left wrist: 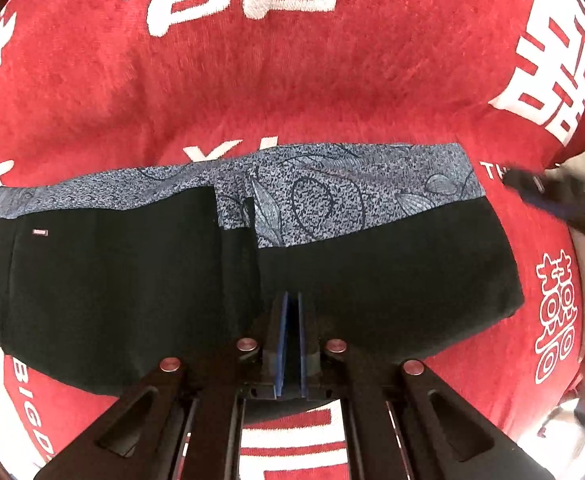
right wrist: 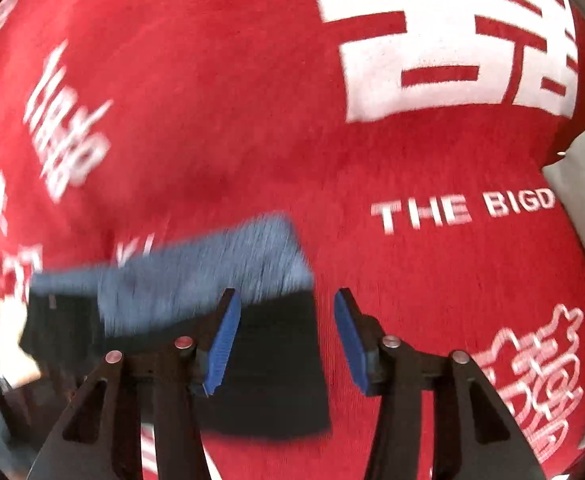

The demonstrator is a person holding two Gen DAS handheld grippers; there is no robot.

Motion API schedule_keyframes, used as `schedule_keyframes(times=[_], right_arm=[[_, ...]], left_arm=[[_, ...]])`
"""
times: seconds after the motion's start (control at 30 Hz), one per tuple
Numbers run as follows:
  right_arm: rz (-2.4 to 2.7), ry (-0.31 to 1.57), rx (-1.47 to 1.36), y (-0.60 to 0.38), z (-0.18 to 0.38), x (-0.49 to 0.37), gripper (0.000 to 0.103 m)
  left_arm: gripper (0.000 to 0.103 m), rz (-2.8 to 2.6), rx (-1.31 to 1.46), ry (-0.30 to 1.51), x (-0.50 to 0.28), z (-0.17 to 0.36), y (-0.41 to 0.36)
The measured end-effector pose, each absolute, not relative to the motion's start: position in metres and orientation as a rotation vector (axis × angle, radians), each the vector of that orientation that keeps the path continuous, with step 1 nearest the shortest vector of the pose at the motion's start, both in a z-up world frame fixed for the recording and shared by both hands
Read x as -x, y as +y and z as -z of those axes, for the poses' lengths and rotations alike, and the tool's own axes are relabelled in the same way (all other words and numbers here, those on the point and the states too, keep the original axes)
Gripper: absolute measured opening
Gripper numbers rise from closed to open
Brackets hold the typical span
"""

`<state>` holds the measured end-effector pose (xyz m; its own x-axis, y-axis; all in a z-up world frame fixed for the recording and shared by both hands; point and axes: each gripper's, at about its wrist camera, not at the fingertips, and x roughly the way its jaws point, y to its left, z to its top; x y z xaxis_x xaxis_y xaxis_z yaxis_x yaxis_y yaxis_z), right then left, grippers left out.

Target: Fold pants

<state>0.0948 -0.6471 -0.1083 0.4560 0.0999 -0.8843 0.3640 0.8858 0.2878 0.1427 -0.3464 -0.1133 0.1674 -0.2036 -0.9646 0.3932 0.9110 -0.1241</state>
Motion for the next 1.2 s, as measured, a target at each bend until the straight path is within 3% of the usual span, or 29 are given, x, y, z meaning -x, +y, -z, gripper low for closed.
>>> schedule_keyframes(times=[0.2,0.43,0.47,0.5,0.53,0.57,0.83,0.97,1.2], right_arm=[[0.207,1.225,-0.322,-0.638,0.158,-0.152,0.053],[0.181,1.138,-0.334,-0.621,0.115,-0.104,0.054],[0.16,1.129,-0.339,-0.615,0.108,-0.092,0.054],[0.146,1.128,-0.34,-0.611,0.105,-0.086,0.054],[0.136,1.13,-0.338,-0.606,0.103,-0.079,0.054],[0.128,1.132,-0.334,-0.599,0.1,-0.077,0.054],[0.102,1.183,-0.338,-0.582,0.109,-0.039,0.054],[0.094,1.217,-0.34,-0.577,0.112,-0.03,0.072],[0.058,1.264,-0.275,-0.559,0.104,-0.022,0.079]], left_arm=[[0.005,0.419,-0.17,1.339,-0.143,0.123,-0.354],[0.005,0.433,-0.149,1.339,-0.141,0.118,-0.357],[0.009,0.432,-0.158,1.341,-0.141,0.119,-0.358],[0.026,0.43,-0.165,1.346,-0.141,0.12,-0.359],[0.073,0.422,-0.167,1.348,-0.14,0.121,-0.359],[0.1,0.401,-0.167,1.339,-0.14,0.12,-0.358],[0.1,0.384,-0.166,1.34,-0.135,0.114,-0.349],[0.1,0.369,-0.149,1.338,-0.129,0.107,-0.336],[0.1,0.323,-0.075,1.355,-0.118,0.1,-0.305]])
